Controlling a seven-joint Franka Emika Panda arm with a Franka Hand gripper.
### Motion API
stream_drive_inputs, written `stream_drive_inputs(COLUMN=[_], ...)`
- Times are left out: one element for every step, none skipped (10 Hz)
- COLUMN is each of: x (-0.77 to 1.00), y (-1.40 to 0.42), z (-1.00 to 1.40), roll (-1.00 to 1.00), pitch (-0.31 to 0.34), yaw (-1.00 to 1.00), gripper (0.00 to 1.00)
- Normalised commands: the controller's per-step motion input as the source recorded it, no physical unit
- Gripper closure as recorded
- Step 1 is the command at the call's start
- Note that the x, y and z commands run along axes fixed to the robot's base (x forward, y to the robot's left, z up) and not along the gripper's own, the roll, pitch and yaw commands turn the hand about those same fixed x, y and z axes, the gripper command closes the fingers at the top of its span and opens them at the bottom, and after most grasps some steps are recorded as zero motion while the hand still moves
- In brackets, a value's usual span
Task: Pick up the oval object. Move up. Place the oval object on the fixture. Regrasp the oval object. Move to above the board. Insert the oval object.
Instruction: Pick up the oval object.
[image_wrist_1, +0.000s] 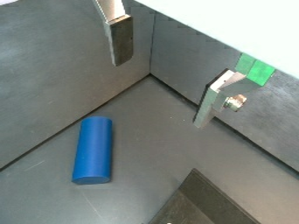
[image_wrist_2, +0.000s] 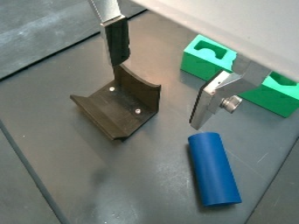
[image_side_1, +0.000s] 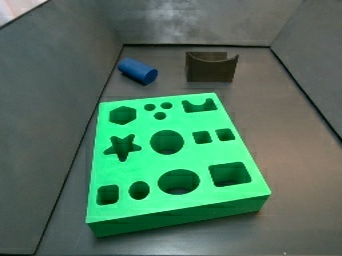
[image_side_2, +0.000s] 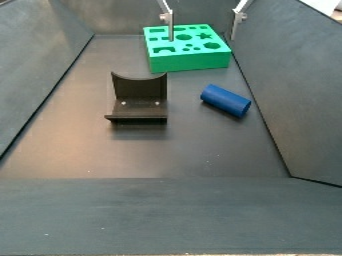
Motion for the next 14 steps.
stream_drive_inputs(x=[-0.4, -0.31, -0.18, -0.06, 0.0, 0.0, 0.01, 0.0, 0.0, 0.0, 0.0, 0.0, -0.05, -0.2], y=[0.0, -0.24, -0.33, -0.24, -0.16, -0.15, -0.16, -0.25, -0.31, -0.34, -0.33, -0.32, -0.25, -0.12], z=[-0.01, -0.28, -0.37, -0.45, -0.47, -0.53, -0.6, -0.66, -0.69, -0.62, -0.6, -0.61, -0.66, -0.77], roll=[-0.05, 0.0, 0.06, 0.03, 0.0, 0.0, 0.0, 0.02, 0.06, 0.06, 0.06, 0.06, 0.05, 0.03], pitch=[-0.02, 0.0, 0.0, 0.0, 0.0, 0.0, 0.0, 0.0, 0.0, 0.0, 0.0, 0.0, 0.0, -0.046], yaw=[-0.02, 0.55, 0.84, 0.92, 0.98, 0.95, 0.93, 0.9, 0.87, 0.85, 0.85, 0.85, 0.86, 0.83], gripper=[0.0, 0.0, 0.0, 0.0, 0.0, 0.0, 0.0, 0.0, 0.0, 0.0, 0.0, 0.0, 0.0, 0.0])
